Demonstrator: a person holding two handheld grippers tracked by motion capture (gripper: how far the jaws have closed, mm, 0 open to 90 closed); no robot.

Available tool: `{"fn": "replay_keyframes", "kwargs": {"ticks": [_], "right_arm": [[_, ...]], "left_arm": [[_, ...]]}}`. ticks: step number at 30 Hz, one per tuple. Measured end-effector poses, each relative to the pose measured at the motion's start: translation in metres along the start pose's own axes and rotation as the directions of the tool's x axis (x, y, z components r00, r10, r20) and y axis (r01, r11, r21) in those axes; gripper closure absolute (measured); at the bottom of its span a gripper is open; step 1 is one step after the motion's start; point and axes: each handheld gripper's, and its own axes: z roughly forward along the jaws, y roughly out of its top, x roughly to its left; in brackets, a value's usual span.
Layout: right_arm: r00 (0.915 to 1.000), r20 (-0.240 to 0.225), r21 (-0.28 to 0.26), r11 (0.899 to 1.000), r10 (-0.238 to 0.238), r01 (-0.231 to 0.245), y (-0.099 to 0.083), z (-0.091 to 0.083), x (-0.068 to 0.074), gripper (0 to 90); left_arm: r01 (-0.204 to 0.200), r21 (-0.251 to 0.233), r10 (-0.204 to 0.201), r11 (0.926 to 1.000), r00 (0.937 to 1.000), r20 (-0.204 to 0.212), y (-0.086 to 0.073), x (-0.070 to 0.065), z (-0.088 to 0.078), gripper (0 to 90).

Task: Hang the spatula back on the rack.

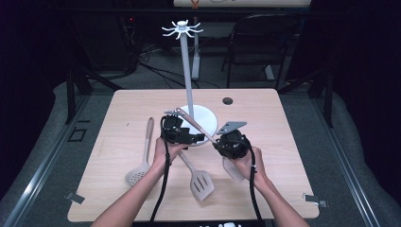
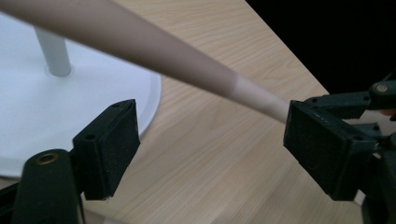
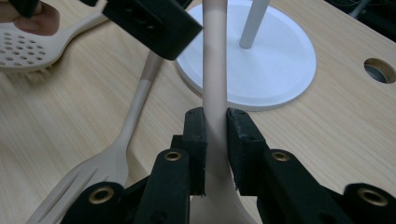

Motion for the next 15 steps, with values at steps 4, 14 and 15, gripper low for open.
{"fn": "replay_keyframes", "kwargs": {"ticks": [4,14,15], "right_arm": [[0.9997,0.000,0.006,1.000,-0.023,0.023,0.0001,0.0021,0.0041,78.6],[0.9994,0.019,-0.010,1.000,-0.029,0.029,-0.0015,0.0025,0.0042,78.6],[0.9994,0.019,-0.010,1.000,-0.029,0.029,-0.0015,0.0025,0.0042,78.6]], "left_arm": [[0.004,-0.012,-0.003,0.9999,1.0000,0.008,0.0019,-0.0030,0.0038,28.4],[0.029,-0.026,-0.028,0.9992,0.9993,0.025,0.0023,-0.0004,0.0051,34.1],[0.031,-0.026,-0.030,0.9992,0.9991,0.028,0.0025,-0.0002,0.0052,34.1]]}}
